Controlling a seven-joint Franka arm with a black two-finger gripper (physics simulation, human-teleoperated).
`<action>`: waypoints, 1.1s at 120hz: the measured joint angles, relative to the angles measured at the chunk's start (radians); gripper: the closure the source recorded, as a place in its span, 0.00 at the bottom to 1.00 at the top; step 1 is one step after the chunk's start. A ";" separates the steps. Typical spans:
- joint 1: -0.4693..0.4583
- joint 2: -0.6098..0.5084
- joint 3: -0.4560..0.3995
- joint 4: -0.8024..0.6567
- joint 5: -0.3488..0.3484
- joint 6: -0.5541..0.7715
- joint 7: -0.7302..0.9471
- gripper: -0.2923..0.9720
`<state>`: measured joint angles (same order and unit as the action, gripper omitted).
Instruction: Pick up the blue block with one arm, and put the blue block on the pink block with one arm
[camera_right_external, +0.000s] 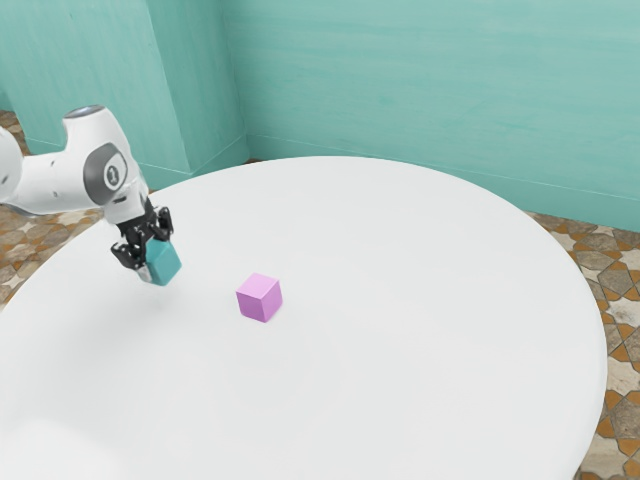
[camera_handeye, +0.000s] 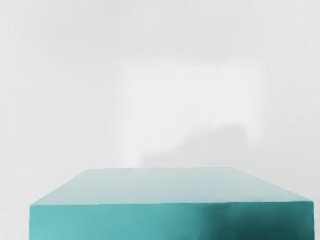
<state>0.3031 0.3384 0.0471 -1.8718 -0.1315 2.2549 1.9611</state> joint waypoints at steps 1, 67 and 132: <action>-0.003 -0.006 -0.003 -0.001 0.000 -0.002 -0.001 0.52; -0.195 0.091 -0.041 0.198 -0.011 -0.081 -0.157 0.50; -0.231 0.129 -0.062 0.191 -0.022 -0.109 -0.290 0.51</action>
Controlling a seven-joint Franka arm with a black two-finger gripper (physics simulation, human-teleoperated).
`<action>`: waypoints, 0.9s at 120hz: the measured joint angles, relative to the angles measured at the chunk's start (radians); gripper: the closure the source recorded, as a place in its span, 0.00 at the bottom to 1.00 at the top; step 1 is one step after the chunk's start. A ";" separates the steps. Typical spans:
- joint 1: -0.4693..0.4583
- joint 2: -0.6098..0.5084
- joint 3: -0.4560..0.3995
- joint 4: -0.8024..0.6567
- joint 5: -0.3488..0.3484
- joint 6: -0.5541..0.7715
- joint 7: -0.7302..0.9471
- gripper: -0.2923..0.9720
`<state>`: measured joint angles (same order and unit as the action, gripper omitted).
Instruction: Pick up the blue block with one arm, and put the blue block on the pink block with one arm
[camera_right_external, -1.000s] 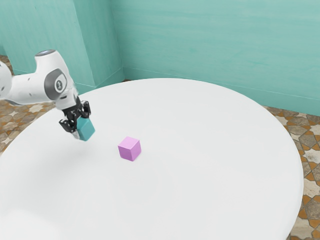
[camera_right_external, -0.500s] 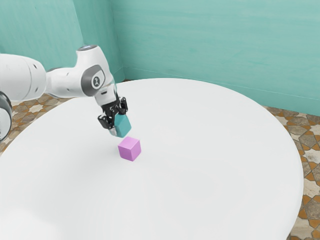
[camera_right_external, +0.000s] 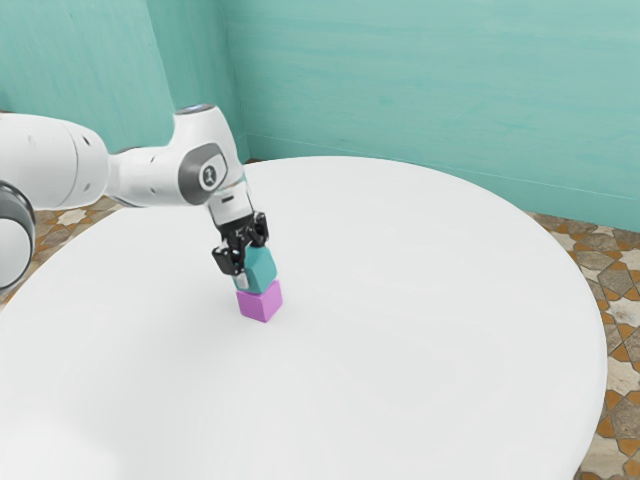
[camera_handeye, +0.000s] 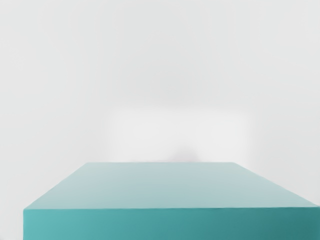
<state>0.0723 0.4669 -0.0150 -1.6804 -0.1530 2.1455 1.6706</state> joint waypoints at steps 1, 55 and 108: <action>0.000 0.000 0.000 0.000 0.000 0.000 -0.001 0.51; -0.007 -0.093 -0.011 -0.003 0.009 -0.057 -0.041 0.27; 0.005 -0.613 -0.004 0.034 0.179 -0.585 -0.202 0.24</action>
<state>0.0774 -0.1463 -0.0195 -1.6467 0.0259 1.5601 1.4688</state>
